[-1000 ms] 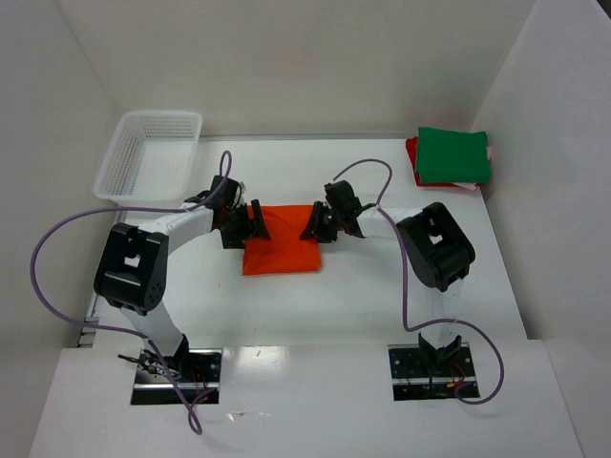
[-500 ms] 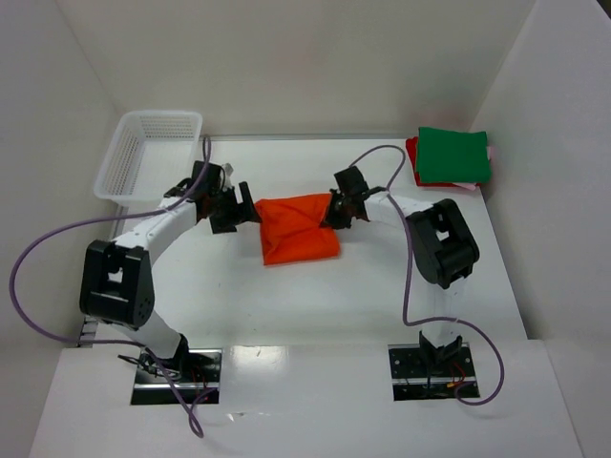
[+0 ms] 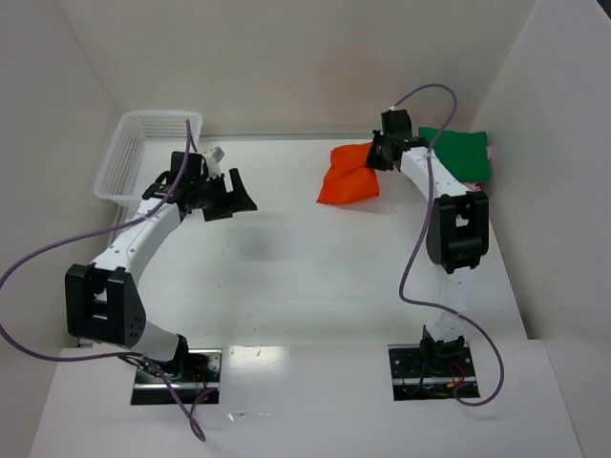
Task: Fold and stack the t-shirts
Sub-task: Put the neatly folded tshirt into the corner of the board with the right arm
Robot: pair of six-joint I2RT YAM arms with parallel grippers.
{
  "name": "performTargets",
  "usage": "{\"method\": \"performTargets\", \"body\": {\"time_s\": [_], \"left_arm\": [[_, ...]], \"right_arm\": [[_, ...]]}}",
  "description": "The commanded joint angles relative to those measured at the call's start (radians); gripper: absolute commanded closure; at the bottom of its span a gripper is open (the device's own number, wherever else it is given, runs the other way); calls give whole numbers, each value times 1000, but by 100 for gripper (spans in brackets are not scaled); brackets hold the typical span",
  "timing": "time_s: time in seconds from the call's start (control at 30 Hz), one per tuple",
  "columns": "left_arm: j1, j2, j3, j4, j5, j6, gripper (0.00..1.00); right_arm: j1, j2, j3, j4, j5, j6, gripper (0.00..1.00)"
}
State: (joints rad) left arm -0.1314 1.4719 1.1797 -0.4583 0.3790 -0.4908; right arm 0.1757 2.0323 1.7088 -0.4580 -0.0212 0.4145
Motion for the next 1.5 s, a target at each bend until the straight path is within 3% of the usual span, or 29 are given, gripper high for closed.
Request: {"method": "performTargets", "body": {"time_s": [0.0,0.43,0.7,0.93,1.47], "left_arm": [[10,-30,-25,-16,47,43,10],[19,8,-23,-43,67,43,10],[19,27,-23,-62,77,43,10],[19,27,-23,-62,77,23,10],[19,65,-5,-71,95,4,10]], "right_arm": [[-34,89,152,-111,89,-86,100],[-188,313,613,-267,87,-166,100],[-243,361,853,-344,78,-180,100],[-298,361,867,-353,185,-203,100],[-446,293,813,-344,198,-203,100]]}}
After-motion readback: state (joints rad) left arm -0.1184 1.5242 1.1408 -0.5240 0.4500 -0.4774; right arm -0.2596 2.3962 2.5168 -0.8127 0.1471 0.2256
